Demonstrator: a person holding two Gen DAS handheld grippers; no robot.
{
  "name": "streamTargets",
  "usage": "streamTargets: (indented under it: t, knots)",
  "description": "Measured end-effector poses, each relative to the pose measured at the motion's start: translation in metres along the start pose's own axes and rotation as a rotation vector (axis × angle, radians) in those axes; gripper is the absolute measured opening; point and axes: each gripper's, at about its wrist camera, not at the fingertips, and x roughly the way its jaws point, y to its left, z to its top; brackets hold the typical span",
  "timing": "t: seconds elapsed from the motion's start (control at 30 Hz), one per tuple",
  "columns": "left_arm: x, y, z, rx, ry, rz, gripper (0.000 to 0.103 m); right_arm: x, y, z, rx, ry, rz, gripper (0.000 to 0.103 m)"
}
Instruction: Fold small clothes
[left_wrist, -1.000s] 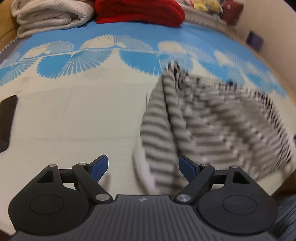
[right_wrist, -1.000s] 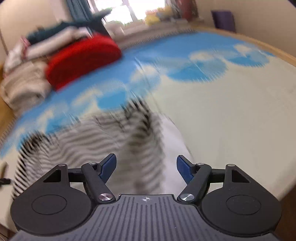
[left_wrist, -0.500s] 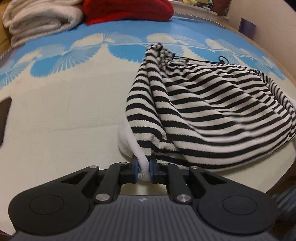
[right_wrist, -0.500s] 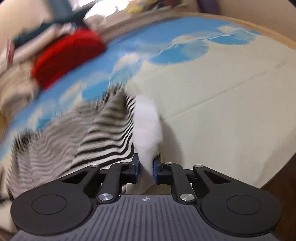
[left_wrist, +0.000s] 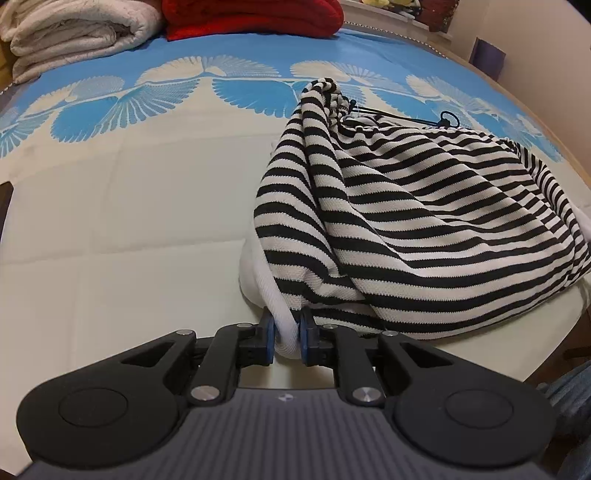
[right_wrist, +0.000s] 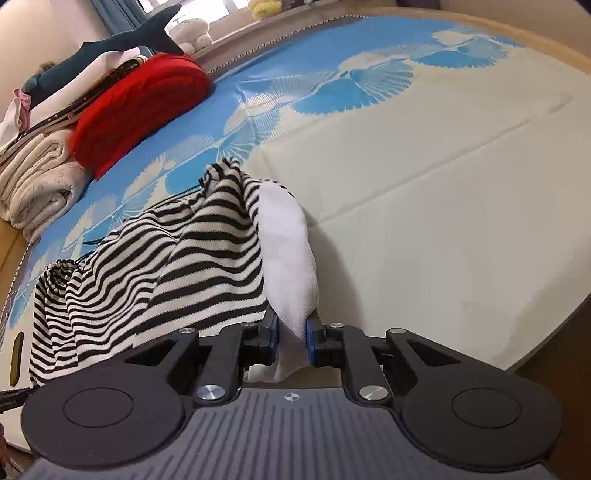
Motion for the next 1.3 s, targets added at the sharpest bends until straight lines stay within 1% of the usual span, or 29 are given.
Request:
streamTargets:
  t: [0.07,0.1,0.17,0.2,0.23,0.27,0.3,0.33,0.37,0.4,0.43,0.47,0.5,0.53,0.57,0.6,0.67,0.7,0.73,0.8,0.9,0.93,1.0,1.07,1.13,1.17,1.2,1.3]
  knots:
    - [0.001,0.000,0.001,0.000,0.000,0.003,0.015,-0.005,-0.006,-0.001,0.005,-0.012,0.014,0.015]
    - [0.001,0.000,0.001,-0.007,0.000,0.005,0.015,-0.008,-0.009,-0.001,0.013,-0.018,0.042,0.014]
    - [0.001,0.000,0.001,-0.014,0.000,0.007,0.015,-0.020,-0.016,0.001,0.049,-0.069,0.157,0.013]
    - [0.001,-0.001,0.001,-0.014,-0.001,0.010,0.015,-0.025,-0.018,0.001,0.047,-0.090,0.195,0.013]
    - [0.001,-0.002,0.000,-0.012,-0.002,0.012,0.016,-0.028,-0.020,0.001,0.046,-0.103,0.212,0.013]
    - [0.002,-0.003,0.000,-0.010,-0.001,0.011,0.016,-0.028,-0.021,0.002,0.048,-0.108,0.194,0.013]
    - [0.002,-0.003,0.000,-0.011,-0.001,0.012,0.016,-0.025,-0.023,0.003,0.043,-0.105,0.141,0.012]
    - [0.002,-0.003,0.000,-0.011,-0.001,0.020,0.016,-0.020,-0.025,0.005,0.049,-0.098,0.091,0.007]
    - [0.003,-0.003,0.000,-0.013,0.001,0.025,0.018,-0.018,-0.029,0.008,0.062,-0.112,0.014,0.000]
    - [0.004,-0.002,0.000,-0.016,0.002,0.026,0.019,-0.021,-0.032,0.011,0.041,-0.171,-0.136,0.000]
    - [0.004,-0.002,0.000,-0.021,0.002,0.028,0.020,-0.024,-0.038,0.015,0.027,-0.224,-0.248,0.000]
    - [0.003,-0.002,0.001,-0.024,0.001,0.031,0.022,-0.030,-0.049,0.019,0.077,-0.253,-0.249,0.000]
    - [0.003,-0.002,0.000,-0.027,0.001,0.033,0.024,-0.034,-0.063,0.021,0.150,-0.252,-0.173,0.000]
    - [0.003,-0.002,0.000,-0.029,0.001,0.037,0.025,-0.036,-0.072,0.020,0.208,-0.225,-0.097,0.000]
    - [0.003,-0.003,0.000,-0.027,0.000,0.042,0.027,-0.034,-0.077,0.018,0.251,-0.180,-0.047,0.000]
    - [0.003,-0.004,0.000,-0.026,-0.001,0.048,0.029,-0.031,-0.076,0.015,0.267,-0.140,-0.022,0.004]
    - [0.003,-0.006,0.000,-0.024,-0.002,0.056,0.029,-0.027,-0.062,0.010,0.225,-0.075,0.007,0.007]
    - [0.002,-0.007,0.000,-0.022,-0.002,0.061,0.030,-0.027,-0.049,0.005,0.177,-0.062,0.014,0.015]
    - [0.002,-0.008,0.000,-0.021,-0.002,0.065,0.030,-0.027,-0.035,-0.001,0.117,-0.053,0.019,0.025]
    - [0.002,-0.009,0.000,-0.017,-0.003,0.074,0.030,-0.026,-0.008,-0.014,0.012,-0.049,0.022,0.027]
    - [0.002,-0.011,0.000,-0.016,-0.004,0.083,0.030,-0.020,0.021,-0.039,-0.052,-0.006,0.022,0.028]
    - [0.002,-0.011,0.000,-0.017,-0.004,0.084,0.030,-0.016,0.028,-0.045,-0.059,0.004,0.006,0.028]
    - [0.002,-0.012,0.000,-0.017,-0.005,0.087,0.031,-0.003,0.040,-0.047,-0.091,0.018,-0.036,0.028]
    - [0.002,-0.011,-0.001,-0.016,-0.005,0.089,0.033,0.003,0.049,-0.050,-0.122,0.009,-0.084,0.028]
    - [0.002,-0.010,-0.001,-0.017,-0.006,0.091,0.037,0.006,0.048,-0.053,-0.129,-0.019,-0.100,0.027]
    - [0.002,-0.008,0.000,-0.018,-0.005,0.089,0.039,0.009,0.049,-0.052,-0.149,-0.032,-0.096,0.022]
    - [0.002,-0.007,0.000,-0.021,-0.005,0.087,0.040,0.010,0.052,-0.053,-0.185,-0.043,-0.101,0.004]
    - [0.000,-0.003,0.000,-0.030,-0.010,0.083,0.040,-0.003,0.057,-0.053,-0.257,-0.079,-0.087,0.003]
